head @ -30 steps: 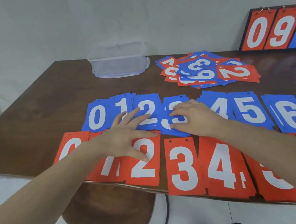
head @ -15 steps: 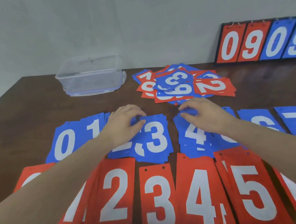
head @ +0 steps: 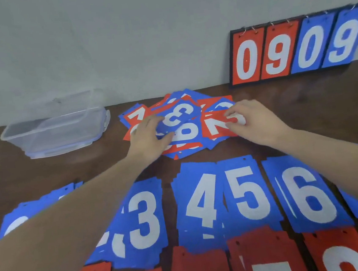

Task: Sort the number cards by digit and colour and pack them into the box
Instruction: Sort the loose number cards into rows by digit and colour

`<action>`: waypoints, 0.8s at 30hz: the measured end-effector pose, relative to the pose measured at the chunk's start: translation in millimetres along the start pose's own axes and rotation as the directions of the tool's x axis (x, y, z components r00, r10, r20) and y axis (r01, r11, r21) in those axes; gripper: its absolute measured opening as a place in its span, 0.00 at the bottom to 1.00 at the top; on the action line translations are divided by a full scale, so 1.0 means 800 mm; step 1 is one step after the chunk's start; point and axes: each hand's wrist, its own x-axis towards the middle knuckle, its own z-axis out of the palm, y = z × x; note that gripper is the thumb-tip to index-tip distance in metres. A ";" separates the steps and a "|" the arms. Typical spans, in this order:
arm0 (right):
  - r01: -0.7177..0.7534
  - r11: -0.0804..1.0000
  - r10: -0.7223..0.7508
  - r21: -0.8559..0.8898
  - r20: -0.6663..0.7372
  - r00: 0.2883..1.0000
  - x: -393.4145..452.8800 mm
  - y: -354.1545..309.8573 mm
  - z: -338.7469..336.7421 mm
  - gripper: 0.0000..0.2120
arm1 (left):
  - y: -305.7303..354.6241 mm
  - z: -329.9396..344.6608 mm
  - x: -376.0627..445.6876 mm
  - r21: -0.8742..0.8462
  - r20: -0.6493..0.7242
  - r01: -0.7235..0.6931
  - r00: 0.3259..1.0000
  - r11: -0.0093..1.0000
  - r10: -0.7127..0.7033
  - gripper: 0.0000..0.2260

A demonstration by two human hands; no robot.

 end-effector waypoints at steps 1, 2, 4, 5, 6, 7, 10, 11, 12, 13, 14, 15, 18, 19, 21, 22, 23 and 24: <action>0.012 0.999 -0.010 -0.041 0.039 0.999 0.005 0.006 0.000 0.18 | -0.001 0.002 0.005 -0.005 0.026 0.016 1.000 1.000 -0.016 0.25; 0.021 0.997 -0.016 -0.068 0.081 0.997 0.009 0.010 -0.002 0.22 | -0.002 0.003 0.007 -0.009 0.059 0.040 0.997 0.999 -0.040 0.26; 0.014 0.997 -0.002 -0.080 0.145 0.989 0.014 0.016 -0.001 0.27 | -0.005 0.007 0.008 -0.004 0.091 0.074 0.993 0.997 -0.073 0.27; -0.002 0.997 0.014 -0.079 0.161 0.987 0.015 0.019 -0.001 0.29 | -0.006 0.008 0.006 -0.007 0.074 0.080 0.994 0.997 -0.079 0.27; -0.014 0.996 0.030 -0.089 0.172 0.985 0.016 0.022 0.001 0.31 | -0.008 0.009 0.006 -0.015 0.047 0.083 0.995 0.996 -0.082 0.26; -0.013 0.993 0.035 -0.118 0.182 0.983 0.016 0.024 0.002 0.32 | -0.009 0.009 0.003 -0.024 0.021 0.081 0.997 0.996 -0.081 0.26; 0.043 0.983 0.000 -0.180 0.229 0.973 0.016 0.033 -0.001 0.33 | -0.013 0.011 0.000 -0.027 -0.029 0.027 0.999 0.999 -0.028 0.24; 0.053 0.984 -0.008 -0.173 0.250 0.968 0.017 0.035 -0.006 0.34 | -0.013 0.010 -0.001 -0.031 -0.038 0.008 0.999 0.999 -0.009 0.24; 0.049 0.987 -0.007 -0.154 0.265 0.964 0.019 0.037 -0.010 0.35 | -0.013 0.010 -0.002 -0.028 -0.043 -0.007 0.999 1.000 0.006 0.26; 0.031 0.991 0.005 -0.132 0.265 0.964 0.020 0.038 -0.013 0.36 | -0.012 0.010 -0.002 -0.006 -0.041 -0.019 0.999 1.000 0.018 0.28; -0.003 0.993 0.033 -0.121 0.248 0.968 0.020 0.037 -0.015 0.37 | -0.011 0.011 -0.002 0.030 -0.026 -0.020 0.999 0.999 0.021 0.30; -0.054 0.991 0.079 -0.120 0.212 0.974 0.019 0.037 -0.015 0.38 | -0.010 0.011 -0.002 0.068 -0.003 -0.015 1.000 0.998 0.015 0.33; -0.196 0.968 0.205 -0.157 0.044 0.978 0.008 0.027 -0.005 0.35 | -0.009 0.011 0.000 0.101 0.043 0.022 0.999 0.995 -0.027 0.37; -0.207 0.958 0.212 -0.197 0.004 0.977 0.004 0.020 0.001 0.35 | -0.009 0.011 0.000 0.097 0.037 0.034 0.999 0.995 -0.038 0.37; -0.227 0.938 0.227 -0.261 -0.030 0.973 0.001 0.010 0.010 0.36 | -0.010 0.011 0.001 0.089 0.015 0.043 0.999 0.995 -0.044 0.36; -0.240 0.926 0.239 -0.291 -0.039 0.970 0.002 0.008 0.015 0.37 | -0.011 0.012 0.001 0.083 0.009 0.044 0.999 0.996 -0.045 0.35; -0.255 0.915 0.255 -0.313 -0.042 0.966 0.003 0.007 0.020 0.38 | -0.011 0.012 0.002 0.076 0.008 0.043 0.999 0.996 -0.044 0.35; -0.273 0.906 0.275 -0.322 -0.040 0.961 0.006 0.007 0.024 0.39 | -0.010 0.012 0.002 0.066 0.009 0.043 0.999 0.997 -0.044 0.35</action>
